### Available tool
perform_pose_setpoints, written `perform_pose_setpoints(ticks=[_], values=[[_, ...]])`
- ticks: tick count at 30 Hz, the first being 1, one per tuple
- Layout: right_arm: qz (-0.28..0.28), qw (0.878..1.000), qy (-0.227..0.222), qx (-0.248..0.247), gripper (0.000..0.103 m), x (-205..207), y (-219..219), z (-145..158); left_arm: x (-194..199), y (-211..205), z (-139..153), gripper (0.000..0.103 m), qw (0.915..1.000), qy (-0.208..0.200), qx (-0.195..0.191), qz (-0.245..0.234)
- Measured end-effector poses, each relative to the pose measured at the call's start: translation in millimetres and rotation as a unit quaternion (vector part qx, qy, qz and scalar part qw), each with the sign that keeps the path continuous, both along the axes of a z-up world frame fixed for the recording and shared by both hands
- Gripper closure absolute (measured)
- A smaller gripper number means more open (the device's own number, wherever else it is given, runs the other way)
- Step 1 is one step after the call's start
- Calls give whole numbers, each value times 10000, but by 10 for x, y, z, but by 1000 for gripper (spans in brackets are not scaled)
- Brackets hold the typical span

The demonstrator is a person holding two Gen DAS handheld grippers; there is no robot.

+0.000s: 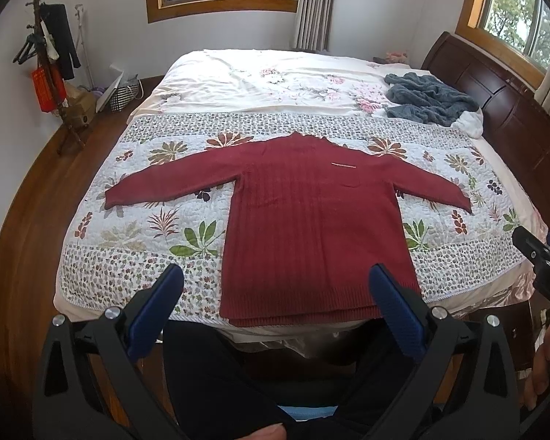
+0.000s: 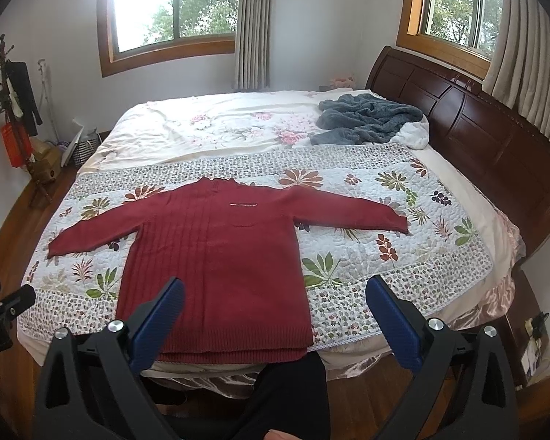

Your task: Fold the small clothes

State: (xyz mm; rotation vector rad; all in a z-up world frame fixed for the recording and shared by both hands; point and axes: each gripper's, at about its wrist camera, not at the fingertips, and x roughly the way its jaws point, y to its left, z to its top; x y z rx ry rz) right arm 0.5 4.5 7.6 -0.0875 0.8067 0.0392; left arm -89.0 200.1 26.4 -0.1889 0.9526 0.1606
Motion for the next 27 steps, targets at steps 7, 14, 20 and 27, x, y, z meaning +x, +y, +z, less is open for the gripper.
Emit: perform_pose_setpoints(ticks=[7,14,20,27], values=[[-6,10000,-8,-1,4,-7,-12,0,-14,-2,2,3,10000,1,-5,2],[-7,10000,-1,-5,4,-4,-17,4,-16,3,-2,3,10000,-1,-13,3],[-6,10000,-10,1,4,-13,-30,12,-16,4,-2,3,10000,1,-10,6],[-4,10000,-7,-3,4,-12,-28,12,-13,-1,-2,3,10000,2,-6,5]])
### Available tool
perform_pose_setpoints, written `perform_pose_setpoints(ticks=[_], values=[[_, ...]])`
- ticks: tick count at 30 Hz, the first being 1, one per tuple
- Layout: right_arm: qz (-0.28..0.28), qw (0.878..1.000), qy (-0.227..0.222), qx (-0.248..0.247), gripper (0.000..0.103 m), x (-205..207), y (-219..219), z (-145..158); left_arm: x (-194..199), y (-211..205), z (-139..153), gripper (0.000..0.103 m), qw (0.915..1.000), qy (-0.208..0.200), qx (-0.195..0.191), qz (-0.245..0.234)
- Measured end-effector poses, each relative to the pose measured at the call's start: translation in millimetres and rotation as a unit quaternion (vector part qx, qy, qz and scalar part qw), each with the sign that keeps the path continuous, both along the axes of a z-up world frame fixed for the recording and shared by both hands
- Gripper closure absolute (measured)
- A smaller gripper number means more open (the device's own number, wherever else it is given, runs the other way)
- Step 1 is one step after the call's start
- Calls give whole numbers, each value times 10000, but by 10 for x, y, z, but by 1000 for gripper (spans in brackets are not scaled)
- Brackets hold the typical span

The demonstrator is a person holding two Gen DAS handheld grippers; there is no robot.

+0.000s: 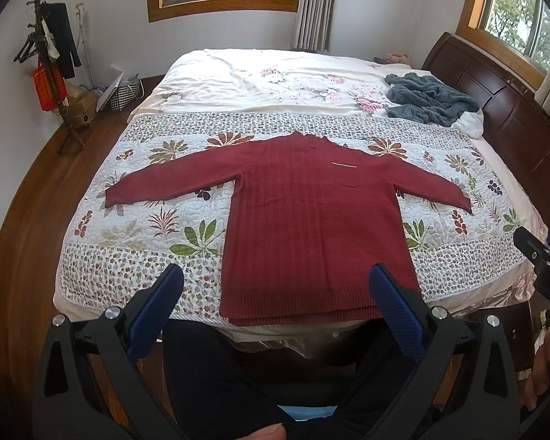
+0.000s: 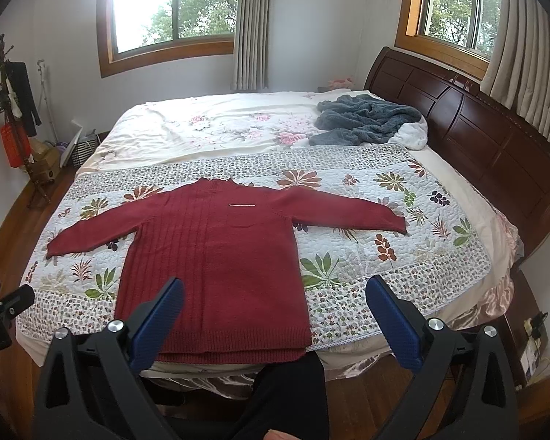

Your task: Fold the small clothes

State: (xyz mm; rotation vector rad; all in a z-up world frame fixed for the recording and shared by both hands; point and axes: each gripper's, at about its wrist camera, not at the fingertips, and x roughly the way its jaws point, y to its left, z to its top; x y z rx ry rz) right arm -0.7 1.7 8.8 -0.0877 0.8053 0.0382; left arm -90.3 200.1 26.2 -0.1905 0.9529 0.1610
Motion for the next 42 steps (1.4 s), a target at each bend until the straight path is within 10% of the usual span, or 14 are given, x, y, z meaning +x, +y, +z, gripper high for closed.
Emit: perform_pose_setpoints(ticks=[29,33,42], values=[[-16,10000,22,-60,4,130,-28,-117,122,-14,-178,3,10000,-79,-1,-12],[238,9985,-323,368,4,387,-268,-382,324,97,-326,3,9992,-333,-82,202],[-766,9862,366,1418,15,1497,-1536,-1325,870,197,-581,3,9948,-833,-587,55]])
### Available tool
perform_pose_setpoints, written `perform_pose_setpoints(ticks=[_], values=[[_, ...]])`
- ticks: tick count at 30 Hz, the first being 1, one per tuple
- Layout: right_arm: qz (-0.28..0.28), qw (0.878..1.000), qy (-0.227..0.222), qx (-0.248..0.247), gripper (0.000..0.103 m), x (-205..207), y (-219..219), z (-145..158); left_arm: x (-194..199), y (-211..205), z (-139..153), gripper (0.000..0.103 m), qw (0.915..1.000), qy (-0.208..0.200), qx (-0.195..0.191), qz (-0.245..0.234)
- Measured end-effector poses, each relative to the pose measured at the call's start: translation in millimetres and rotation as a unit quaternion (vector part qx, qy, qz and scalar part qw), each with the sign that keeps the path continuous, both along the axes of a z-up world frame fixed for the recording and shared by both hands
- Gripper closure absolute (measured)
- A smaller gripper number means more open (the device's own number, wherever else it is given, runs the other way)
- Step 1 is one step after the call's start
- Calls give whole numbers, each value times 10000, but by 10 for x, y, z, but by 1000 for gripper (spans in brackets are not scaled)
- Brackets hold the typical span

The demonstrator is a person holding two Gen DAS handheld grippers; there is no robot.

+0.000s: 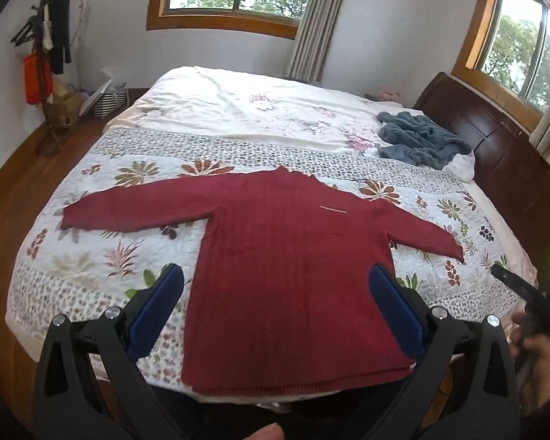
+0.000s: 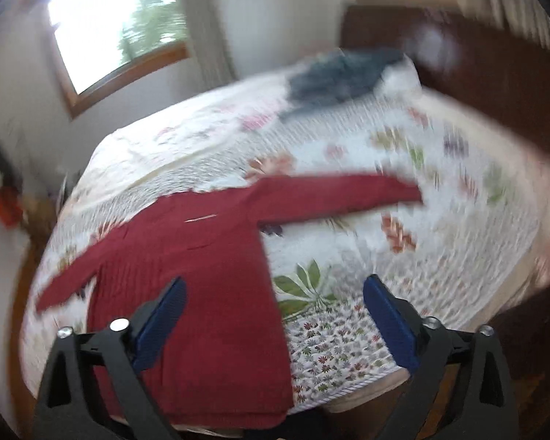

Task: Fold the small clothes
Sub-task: 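Grasp the cuff of the red sweater sleeve with the right gripper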

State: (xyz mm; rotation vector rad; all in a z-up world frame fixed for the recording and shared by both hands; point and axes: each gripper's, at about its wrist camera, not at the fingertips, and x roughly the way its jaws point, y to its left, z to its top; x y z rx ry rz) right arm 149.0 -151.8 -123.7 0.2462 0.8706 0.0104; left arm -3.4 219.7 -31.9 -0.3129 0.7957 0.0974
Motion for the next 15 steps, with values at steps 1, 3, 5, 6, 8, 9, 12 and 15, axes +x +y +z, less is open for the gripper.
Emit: perform_pose_setpoints(ticks=[1,3,5,6,8,9,12,15], values=[[-236,9988,220,362,18,158,-247,-166,68,-16,-18,3,9999,-29,-115,-41],[-652,9919,476,979,25,370,-642,-425,158,-44,-48,3,9996,-54,-250,-93],[-1127,9792,686,1544,31,601,-1102,-741,265,-110,-97,3,9994,-57,-293,-177],[-1244,9744,724,1726,36,661,-1235,-831,321,-134,-123,3,9994,-36,-275,-200],[-1605,9562,752,2331,40,838,-1612,-1084,449,-186,-203,3,9994,51,-251,-245],[-1758,9482,762,2532,41,917,-1751,-1181,505,-203,-241,3,9992,109,-276,-260],[-2216,9096,615,3459,41,1181,-2224,-1549,678,-240,-387,3,9985,309,-377,-254],[-2554,8716,400,4166,41,1397,-2530,-1821,788,-246,-499,3,9978,464,-431,-214]])
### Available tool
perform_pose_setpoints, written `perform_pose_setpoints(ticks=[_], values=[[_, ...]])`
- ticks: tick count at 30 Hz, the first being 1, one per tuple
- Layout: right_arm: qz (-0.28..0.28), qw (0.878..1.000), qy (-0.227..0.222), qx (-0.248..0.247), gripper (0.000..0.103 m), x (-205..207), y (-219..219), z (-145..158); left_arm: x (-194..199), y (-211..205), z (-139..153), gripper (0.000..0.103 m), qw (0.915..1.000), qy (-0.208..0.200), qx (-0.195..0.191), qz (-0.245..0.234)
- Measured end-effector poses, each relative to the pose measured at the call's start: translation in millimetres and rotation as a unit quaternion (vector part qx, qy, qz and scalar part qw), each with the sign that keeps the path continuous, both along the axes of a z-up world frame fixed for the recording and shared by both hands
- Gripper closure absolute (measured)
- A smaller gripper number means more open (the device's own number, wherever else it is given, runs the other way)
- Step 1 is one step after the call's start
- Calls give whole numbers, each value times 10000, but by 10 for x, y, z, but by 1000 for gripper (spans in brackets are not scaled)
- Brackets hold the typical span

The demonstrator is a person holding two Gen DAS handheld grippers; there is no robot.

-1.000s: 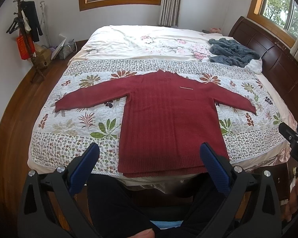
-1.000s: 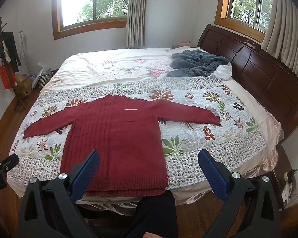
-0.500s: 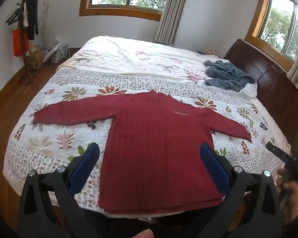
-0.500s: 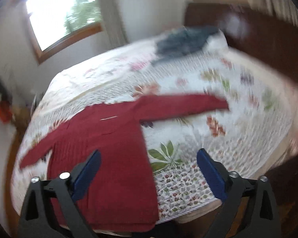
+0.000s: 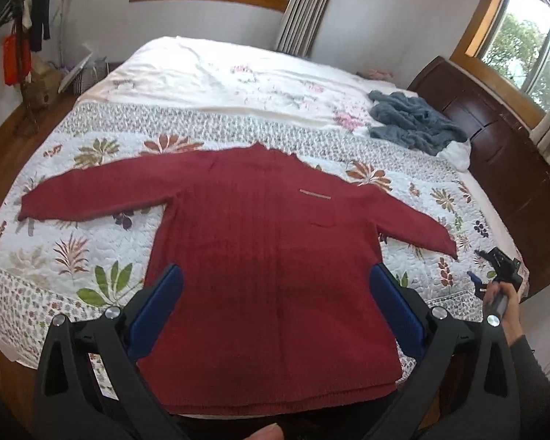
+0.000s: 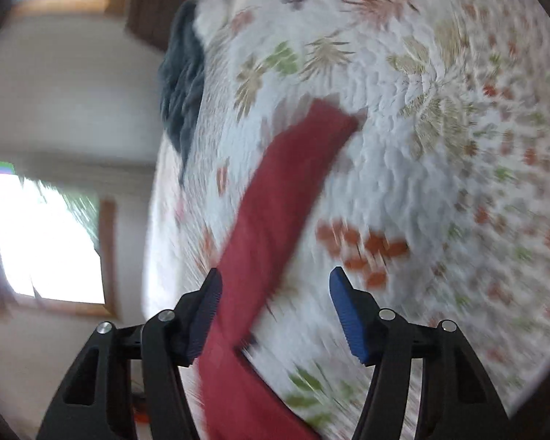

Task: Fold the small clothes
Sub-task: 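Grasp the cuff of the red sweater sleeve with the right gripper, then lift the held sleeve and lay it across the sweater body with the right gripper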

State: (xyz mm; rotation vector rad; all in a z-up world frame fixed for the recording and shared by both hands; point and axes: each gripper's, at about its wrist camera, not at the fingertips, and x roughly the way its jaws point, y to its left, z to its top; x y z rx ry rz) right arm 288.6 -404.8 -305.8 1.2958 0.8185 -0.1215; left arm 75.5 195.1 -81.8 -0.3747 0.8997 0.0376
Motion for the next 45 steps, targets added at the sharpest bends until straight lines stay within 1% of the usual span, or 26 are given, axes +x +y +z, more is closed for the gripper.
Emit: perform_pose_setpoints(ticks=[2,6,7,12,16,19,20,21,22,23,24,26,29,30,33,35,36,38,42,45], values=[[-316,9991,-86,267,41,171,-194,-186,103,-5,-91,3,9999,140,-85,18],[-630,9971,-64,413,49,485,-461,-468,258,-20,-259,3,9991,347,-234,32],[-685,9968,-32,412,50,559,-507,-541,292,-27,-293,3,9989,389,-258,30],[-749,9964,178,359,51,815,-626,-814,443,-80,-446,3,9984,516,-240,54],[-742,9967,197,268,52,941,-636,-906,549,-115,-568,3,9971,647,-395,23],[-747,9967,206,228,58,1000,-653,-929,592,-144,-631,3,9965,703,-443,-7],[-729,9969,213,204,63,1027,-665,-938,603,-148,-652,3,9961,734,-496,-9],[-695,9972,240,166,73,1070,-675,-940,609,-138,-670,3,9956,754,-565,-3],[-646,9974,278,125,81,1098,-683,-934,615,-125,-684,3,9948,778,-658,24],[-599,9978,276,73,86,1095,-691,-899,611,-115,-693,3,9945,790,-688,48],[-609,9979,231,-16,88,1101,-706,-844,610,-108,-693,3,9943,803,-693,73],[-660,9974,10,-276,89,1065,-722,-636,583,-65,-674,3,9943,807,-686,140],[-429,9963,-102,-735,90,1079,-643,-367,538,20,-647,3,9941,758,-731,248],[-320,9952,-186,-911,90,1096,-589,-234,528,48,-650,3,9937,760,-776,271],[-129,9916,-411,-1222,90,1160,-468,77,520,115,-669,3,9914,793,-986,320],[107,9855,-559,-1600,90,1245,-279,375,518,156,-679,3,9899,820,-1114,320],[196,9830,-601,-1725,90,1286,-215,461,519,165,-681,3,9897,831,-1126,310],[463,9739,-746,-2095,90,1323,37,721,520,197,-678,3,9895,814,-1163,260],[933,9576,-1090,-2499,90,1385,628,1205,530,280,-682,3,9885,794,-1262,250],[1217,9447,-1328,-2741,90,1363,1059,1439,541,329,-622,3,9895,605,-1302,186]])
